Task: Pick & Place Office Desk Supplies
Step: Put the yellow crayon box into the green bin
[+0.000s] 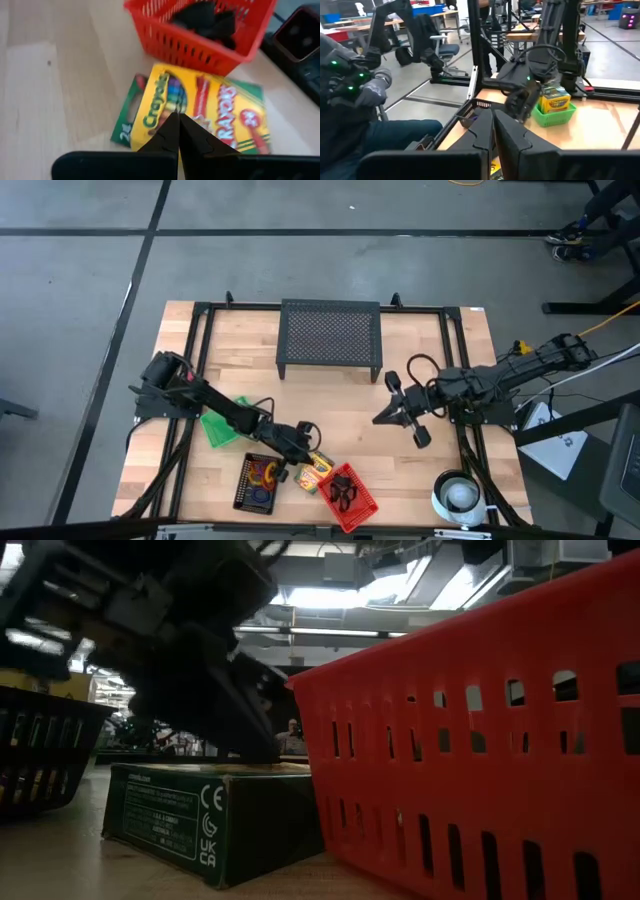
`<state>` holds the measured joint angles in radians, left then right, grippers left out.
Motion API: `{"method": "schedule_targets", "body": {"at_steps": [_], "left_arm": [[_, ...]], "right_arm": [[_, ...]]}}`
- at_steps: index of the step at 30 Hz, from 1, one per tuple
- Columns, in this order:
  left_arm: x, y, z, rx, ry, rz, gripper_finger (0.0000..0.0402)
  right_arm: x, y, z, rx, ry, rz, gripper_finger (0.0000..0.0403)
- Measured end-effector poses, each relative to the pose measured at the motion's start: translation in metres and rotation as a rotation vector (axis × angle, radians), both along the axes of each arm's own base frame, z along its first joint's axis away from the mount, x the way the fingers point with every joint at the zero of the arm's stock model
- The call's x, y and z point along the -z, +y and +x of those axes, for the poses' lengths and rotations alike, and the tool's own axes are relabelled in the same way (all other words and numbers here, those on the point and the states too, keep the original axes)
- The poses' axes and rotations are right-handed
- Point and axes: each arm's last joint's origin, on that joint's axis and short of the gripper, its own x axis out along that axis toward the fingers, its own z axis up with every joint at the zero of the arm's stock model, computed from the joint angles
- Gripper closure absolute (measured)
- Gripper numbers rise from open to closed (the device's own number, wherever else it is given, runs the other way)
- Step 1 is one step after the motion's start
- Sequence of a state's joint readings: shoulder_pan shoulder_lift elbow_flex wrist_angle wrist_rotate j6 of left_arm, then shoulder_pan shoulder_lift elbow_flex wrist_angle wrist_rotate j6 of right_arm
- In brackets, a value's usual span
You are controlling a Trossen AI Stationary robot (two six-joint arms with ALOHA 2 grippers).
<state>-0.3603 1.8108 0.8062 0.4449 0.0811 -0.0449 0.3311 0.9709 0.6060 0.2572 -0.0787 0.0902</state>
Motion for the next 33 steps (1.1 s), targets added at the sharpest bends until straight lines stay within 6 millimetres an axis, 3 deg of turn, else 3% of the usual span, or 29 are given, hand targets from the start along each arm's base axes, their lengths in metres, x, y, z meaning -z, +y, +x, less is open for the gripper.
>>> {"method": "schedule_targets", "body": {"at_steps": [14, 26, 33], "left_arm": [[0.008, 0.014, 0.002, -0.038, 0.073, 0.029, 0.04], [-0.018, 0.029, -0.006, -0.045, 0.068, 0.074, 0.0399], [-0.016, 0.028, -0.007, -0.035, 0.079, 0.072, 0.0399]], "right_arm": [[0.001, 0.0, 0.0, 0.01, 0.012, -0.002, 0.0383], [0.005, -0.001, 0.0, 0.017, 0.038, -0.038, 0.0383], [0.005, -0.001, 0.0, 0.019, 0.033, -0.048, 0.0383]]}}
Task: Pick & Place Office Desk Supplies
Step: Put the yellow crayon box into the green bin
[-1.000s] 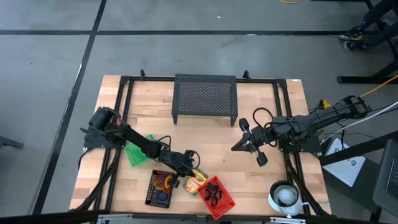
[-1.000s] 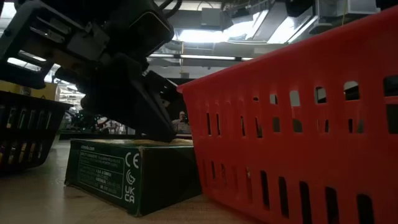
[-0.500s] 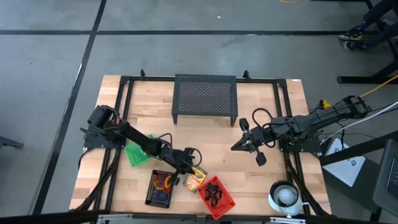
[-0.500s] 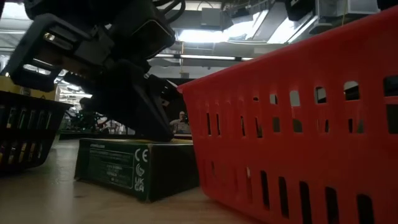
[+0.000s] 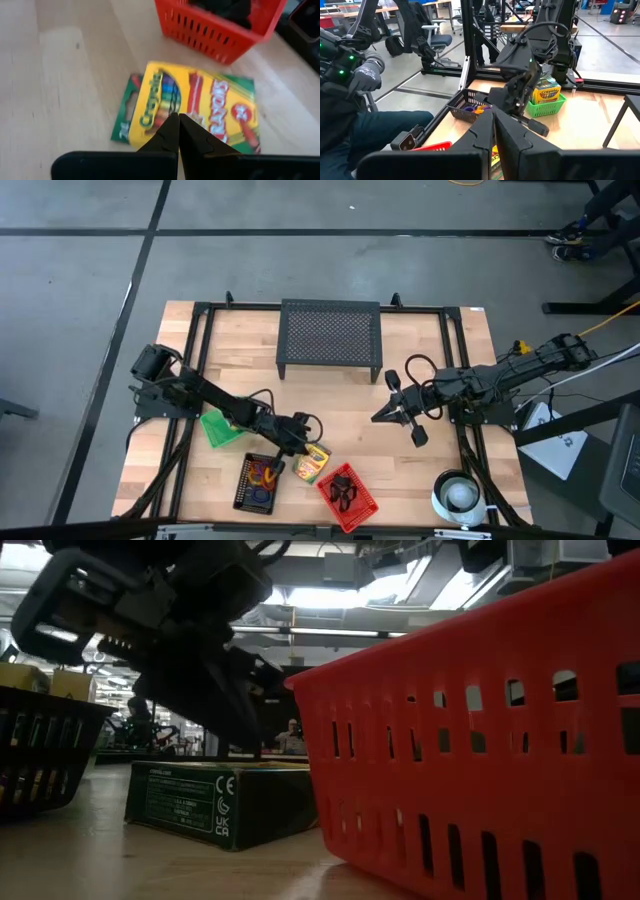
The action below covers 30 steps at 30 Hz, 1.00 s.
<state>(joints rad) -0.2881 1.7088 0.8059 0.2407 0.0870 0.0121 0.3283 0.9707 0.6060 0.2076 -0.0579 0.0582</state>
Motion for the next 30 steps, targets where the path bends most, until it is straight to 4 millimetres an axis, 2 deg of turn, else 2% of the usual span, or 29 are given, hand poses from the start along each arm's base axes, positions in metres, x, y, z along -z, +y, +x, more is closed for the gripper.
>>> {"method": "schedule_targets", "body": {"at_steps": [30], "left_arm": [[0.012, 0.011, -0.01, -0.039, 0.184, 0.057, 0.0399]], "right_arm": [[0.004, 0.0, -0.001, 0.002, 0.048, 0.012, 0.0382]]}}
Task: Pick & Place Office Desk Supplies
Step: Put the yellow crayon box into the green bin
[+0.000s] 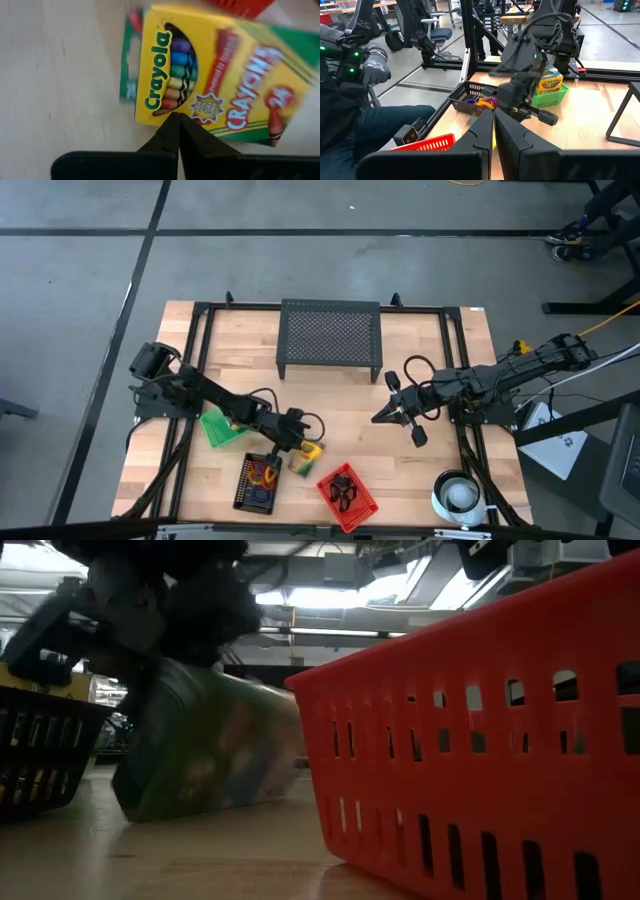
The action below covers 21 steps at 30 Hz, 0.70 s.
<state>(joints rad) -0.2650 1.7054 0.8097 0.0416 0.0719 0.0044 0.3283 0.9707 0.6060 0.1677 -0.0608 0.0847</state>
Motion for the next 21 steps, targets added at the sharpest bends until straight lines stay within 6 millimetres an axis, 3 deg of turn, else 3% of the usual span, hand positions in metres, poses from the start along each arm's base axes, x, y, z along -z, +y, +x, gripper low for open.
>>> {"method": "schedule_targets", "body": {"at_steps": [6, 21], "left_arm": [[0.0062, 0.0023, -0.0056, -0.009, 0.073, 0.029, 0.04], [0.0061, 0.0041, -0.005, -0.025, 0.069, 0.04, 0.04]], "right_arm": [[0.0012, -0.0001, -0.0002, 0.002, 0.016, 0.004, 0.0382], [0.0015, 0.0, -0.0002, 0.002, 0.018, 0.004, 0.0383]]}}
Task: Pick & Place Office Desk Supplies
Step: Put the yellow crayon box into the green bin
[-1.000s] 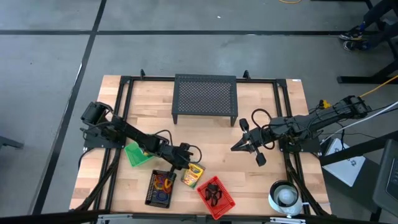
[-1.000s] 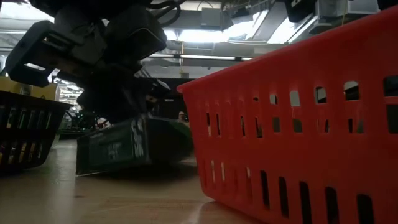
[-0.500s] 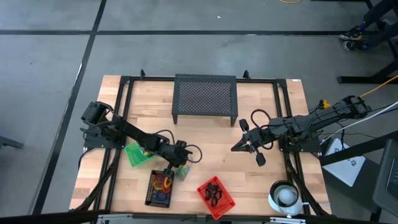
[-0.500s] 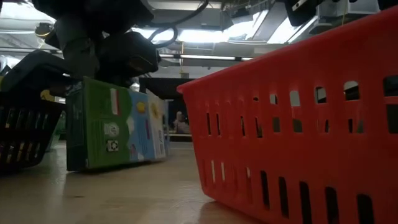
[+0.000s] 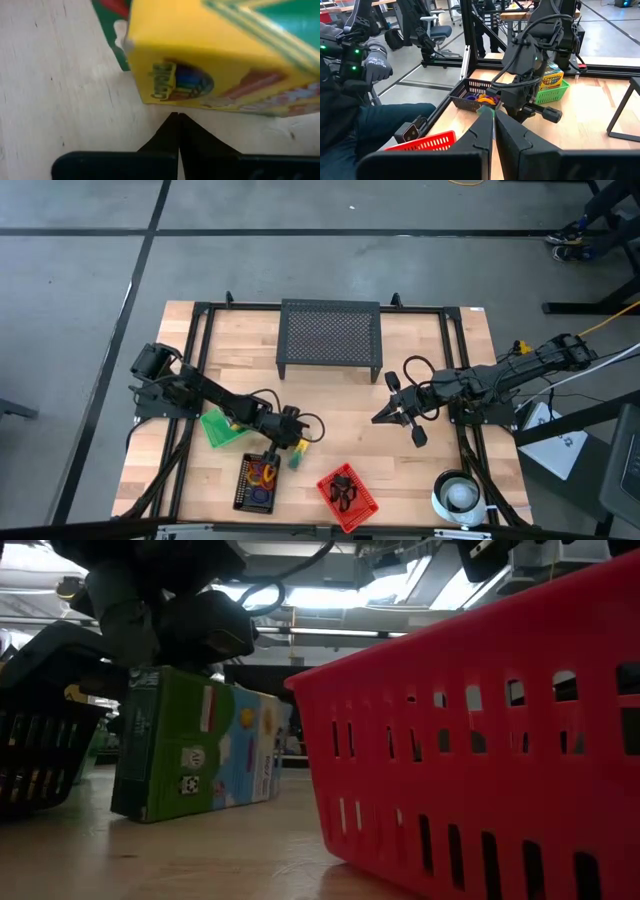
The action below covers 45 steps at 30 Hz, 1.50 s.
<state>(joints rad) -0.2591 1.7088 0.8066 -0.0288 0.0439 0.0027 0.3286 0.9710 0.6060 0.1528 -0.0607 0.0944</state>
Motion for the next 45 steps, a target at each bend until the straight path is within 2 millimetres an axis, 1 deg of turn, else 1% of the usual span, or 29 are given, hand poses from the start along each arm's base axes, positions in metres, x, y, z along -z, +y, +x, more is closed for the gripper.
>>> {"method": "schedule_targets", "body": {"at_steps": [5, 8, 12, 15, 18, 20, 24, 26, 28, 33, 38, 41, 45], "left_arm": [[-0.006, 0.003, -0.003, -0.048, -0.004, 0.04, 0.04], [-0.02, 0.005, -0.008, -0.068, -0.03, 0.059, 0.04], [-0.041, 0.008, -0.02, -0.071, -0.039, 0.069, 0.04], [-0.051, 0.012, -0.025, -0.085, -0.061, 0.085, 0.04], [-0.057, 0.02, -0.026, -0.124, -0.076, 0.099, 0.0396], [-0.061, 0.025, -0.024, -0.151, -0.093, 0.077, 0.0392], [-0.064, 0.031, -0.019, -0.188, -0.124, -0.048, 0.0378], [-0.065, 0.031, -0.015, -0.22, -0.138, -0.118, 0.0366], [-0.064, 0.032, -0.015, -0.257, -0.126, -0.146, 0.0349], [-0.065, 0.026, -0.015, -0.319, -0.13, -0.178, 0.0292], [-0.068, 0.011, -0.015, -0.375, -0.161, -0.249, 0.0243], [-0.072, 0.0, -0.015, -0.4, -0.204, -0.245, 0.0227], [-0.083, -0.011, -0.015, -0.475, -0.278, -0.152, 0.0222]], "right_arm": [[0.0, 0.0, 0.0, 0.001, 0.001, 0.002, 0.0383], [0.0, 0.0, 0.0, 0.0, 0.001, 0.0, 0.0383], [0.0, 0.0, 0.0, 0.0, 0.003, -0.002, 0.0383], [0.0, 0.0, 0.0, -0.001, 0.002, -0.005, 0.0383], [0.0, 0.0, 0.0, -0.001, 0.002, -0.006, 0.0383], [0.0, 0.0, 0.0, -0.001, 0.002, -0.006, 0.0383], [-0.001, 0.0, 0.0, -0.003, -0.011, 0.004, 0.0383], [-0.004, 0.001, 0.0, -0.025, -0.034, 0.022, 0.0383], [-0.007, 0.002, 0.001, -0.05, -0.068, 0.038, 0.0383], [-0.012, 0.003, 0.001, -0.086, -0.115, 0.048, 0.0383], [-0.013, 0.003, 0.001, -0.101, -0.156, -0.016, 0.0383], [-0.017, 0.003, 0.001, -0.099, -0.192, -0.003, 0.0383], [-0.019, 0.003, 0.001, -0.097, -0.205, 0.022, 0.0383]]}}
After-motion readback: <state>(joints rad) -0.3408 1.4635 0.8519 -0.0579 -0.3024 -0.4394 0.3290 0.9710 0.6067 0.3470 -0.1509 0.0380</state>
